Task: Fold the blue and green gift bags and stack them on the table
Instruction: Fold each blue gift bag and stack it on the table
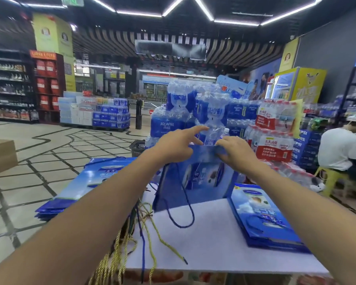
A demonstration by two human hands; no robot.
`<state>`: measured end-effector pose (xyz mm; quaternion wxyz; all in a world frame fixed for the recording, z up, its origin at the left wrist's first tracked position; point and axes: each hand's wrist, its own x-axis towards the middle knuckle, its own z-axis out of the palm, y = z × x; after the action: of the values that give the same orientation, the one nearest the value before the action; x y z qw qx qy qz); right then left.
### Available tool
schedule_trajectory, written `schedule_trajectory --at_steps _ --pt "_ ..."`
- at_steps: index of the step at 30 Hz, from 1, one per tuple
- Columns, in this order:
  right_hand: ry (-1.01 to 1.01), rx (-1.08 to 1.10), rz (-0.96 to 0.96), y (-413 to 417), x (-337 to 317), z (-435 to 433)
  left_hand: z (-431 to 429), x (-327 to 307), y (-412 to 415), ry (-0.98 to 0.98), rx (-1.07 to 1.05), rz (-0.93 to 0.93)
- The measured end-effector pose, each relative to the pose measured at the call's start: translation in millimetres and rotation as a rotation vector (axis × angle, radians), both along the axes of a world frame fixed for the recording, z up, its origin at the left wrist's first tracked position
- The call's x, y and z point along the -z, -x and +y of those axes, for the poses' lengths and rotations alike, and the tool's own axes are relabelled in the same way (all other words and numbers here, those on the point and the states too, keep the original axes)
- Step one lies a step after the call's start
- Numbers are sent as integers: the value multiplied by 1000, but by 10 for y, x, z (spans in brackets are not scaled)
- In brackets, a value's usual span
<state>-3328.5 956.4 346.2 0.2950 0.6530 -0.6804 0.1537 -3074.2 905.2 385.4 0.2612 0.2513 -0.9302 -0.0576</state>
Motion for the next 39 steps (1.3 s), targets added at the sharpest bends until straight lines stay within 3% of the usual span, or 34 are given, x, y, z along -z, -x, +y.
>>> schedule_trajectory --at_steps 5,7,13,16,21,23,28,34,39 --pt "-66 14 -217 19 7 123 -102 -1 -37 397 -147 2" --pt "-19 -6 -341 49 -6 182 -131 73 -31 512 -210 132" --pt "109 -63 -670 158 -56 356 -85 467 134 619 -223 678" --pt "186 -47 -865 222 -126 449 -32 759 370 372 -193 749" --pt "289 11 -1121 536 -128 586 76 1082 902 -540 -175 753" --pt "306 58 -1168 722 -18 655 136 1137 1109 -717 -100 781" --pt "240 224 -1163 1199 276 947 292 1261 1558 -841 31 709" --pt "10 381 -988 1531 758 1176 322 1720 2078 -883 -18 512" --pt "-238 448 -998 1729 1184 1240 325 2085 2318 -988 -90 394"
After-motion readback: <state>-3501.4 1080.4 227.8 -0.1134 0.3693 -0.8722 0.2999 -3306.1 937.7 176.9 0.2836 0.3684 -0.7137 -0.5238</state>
